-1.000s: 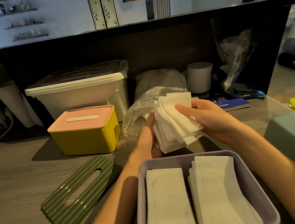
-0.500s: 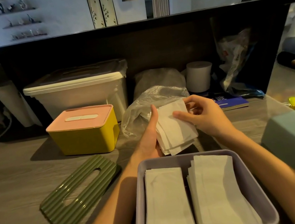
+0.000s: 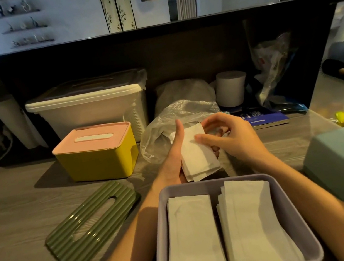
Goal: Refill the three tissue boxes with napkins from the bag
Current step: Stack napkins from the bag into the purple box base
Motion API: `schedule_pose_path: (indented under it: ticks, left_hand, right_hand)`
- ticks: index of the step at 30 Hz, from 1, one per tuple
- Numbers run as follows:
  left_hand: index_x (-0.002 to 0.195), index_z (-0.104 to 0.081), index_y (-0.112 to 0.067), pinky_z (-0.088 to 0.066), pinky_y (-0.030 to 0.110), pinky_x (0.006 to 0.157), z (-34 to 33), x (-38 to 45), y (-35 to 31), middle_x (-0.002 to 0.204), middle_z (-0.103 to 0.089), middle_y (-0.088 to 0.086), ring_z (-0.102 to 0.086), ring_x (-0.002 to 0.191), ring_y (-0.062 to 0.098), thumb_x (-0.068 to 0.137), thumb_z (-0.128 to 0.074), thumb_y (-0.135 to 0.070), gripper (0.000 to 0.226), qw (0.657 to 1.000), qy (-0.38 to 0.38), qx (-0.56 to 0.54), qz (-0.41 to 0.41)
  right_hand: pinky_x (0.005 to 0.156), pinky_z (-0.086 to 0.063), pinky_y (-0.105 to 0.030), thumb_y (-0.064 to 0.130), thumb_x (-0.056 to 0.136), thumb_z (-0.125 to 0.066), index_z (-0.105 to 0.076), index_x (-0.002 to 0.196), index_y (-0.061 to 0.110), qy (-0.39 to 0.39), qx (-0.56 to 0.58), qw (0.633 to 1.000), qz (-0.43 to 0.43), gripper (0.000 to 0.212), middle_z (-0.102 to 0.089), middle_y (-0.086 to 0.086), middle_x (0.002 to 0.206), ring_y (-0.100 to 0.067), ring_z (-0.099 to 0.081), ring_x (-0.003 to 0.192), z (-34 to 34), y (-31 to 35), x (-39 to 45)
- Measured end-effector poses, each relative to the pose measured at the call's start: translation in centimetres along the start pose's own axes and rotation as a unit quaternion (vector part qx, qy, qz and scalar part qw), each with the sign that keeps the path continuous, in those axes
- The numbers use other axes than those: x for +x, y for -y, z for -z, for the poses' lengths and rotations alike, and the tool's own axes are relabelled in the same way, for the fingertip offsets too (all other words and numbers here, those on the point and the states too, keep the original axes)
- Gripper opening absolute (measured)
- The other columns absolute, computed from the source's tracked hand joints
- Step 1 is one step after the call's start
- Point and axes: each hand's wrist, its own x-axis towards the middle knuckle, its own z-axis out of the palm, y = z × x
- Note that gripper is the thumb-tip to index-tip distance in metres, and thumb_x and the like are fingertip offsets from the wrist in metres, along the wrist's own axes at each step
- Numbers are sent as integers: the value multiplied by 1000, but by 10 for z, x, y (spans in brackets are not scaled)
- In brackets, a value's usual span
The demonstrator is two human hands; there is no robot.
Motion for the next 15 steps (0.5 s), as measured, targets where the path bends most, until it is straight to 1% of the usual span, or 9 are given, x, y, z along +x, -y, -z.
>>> schedule_pose_path:
  ticks: [2,5,7,9,10,11,12,13,15]
  left_hand:
    - [107,-66,-21,-59,31,75,1,0,-1,88,-75,10,-72,78,20,91,-33,-75,66,999,14,29,10]
    - [114,-65,-20,-58,30,70,1,-2,-7,91,-75,11,-71,78,21,86,-32,-78,72,995,52,86,25]
    - [127,-60,-20,-61,33,74,4,-3,-10,100,-76,12,-74,85,24,78,-42,-79,79,988,69,131,45]
    - [137,-53,-22,-60,37,83,14,-3,-10,110,-75,12,-73,97,27,75,-64,-76,83,983,57,172,36]
    - [138,-51,-23,-59,36,84,21,-2,-9,114,-74,10,-72,102,26,70,-77,-68,86,979,37,199,15]
    - [137,-51,-23,-58,34,85,28,0,-9,118,-72,7,-71,106,23,65,-84,-58,87,974,19,228,-10]
    - [134,-53,-22,-58,32,85,34,1,-8,120,-69,6,-68,109,22,63,-87,-47,82,968,4,247,-37]
    - [129,-56,-20,-58,32,85,39,2,-6,120,-67,7,-67,111,24,66,-88,-37,72,965,-9,256,-64]
    - [123,-59,-13,-60,31,82,45,2,-4,119,-66,10,-67,110,25,76,-87,-17,54,956,-37,264,-119]
  right_hand:
    - [67,-54,-13,45,80,-81,-65,119,34,24,-16,1000,9,44,-66,19,112,2,-65,94,7,2,2]
    - [69,-57,-15,41,85,-79,-55,136,40,141,4,990,-13,56,-61,24,119,8,-64,99,15,4,4]
    - [67,-57,-15,34,89,-77,-55,137,40,176,16,984,-30,53,-61,25,114,1,-66,98,19,5,3]
    - [69,-57,-17,29,91,-76,-59,134,40,183,27,982,-33,47,-66,19,112,-3,-66,102,23,5,3]
    - [72,-56,-18,28,92,-75,-61,132,39,179,30,983,-33,44,-68,17,114,-2,-66,104,23,4,3]
    - [75,-53,-18,28,92,-74,-64,130,36,168,34,984,-39,40,-68,16,115,-1,-65,105,24,1,2]
    - [77,-49,-17,26,94,-72,-66,128,34,152,40,986,-50,35,-69,14,114,0,-64,104,24,-1,1]
    - [77,-47,-17,25,95,-70,-67,124,33,137,47,988,-60,30,-69,13,111,-1,-64,102,23,-4,-1]
    - [75,-49,-18,24,95,-70,-68,114,35,119,51,989,-67,23,-71,11,106,-3,-67,98,19,-11,-7]
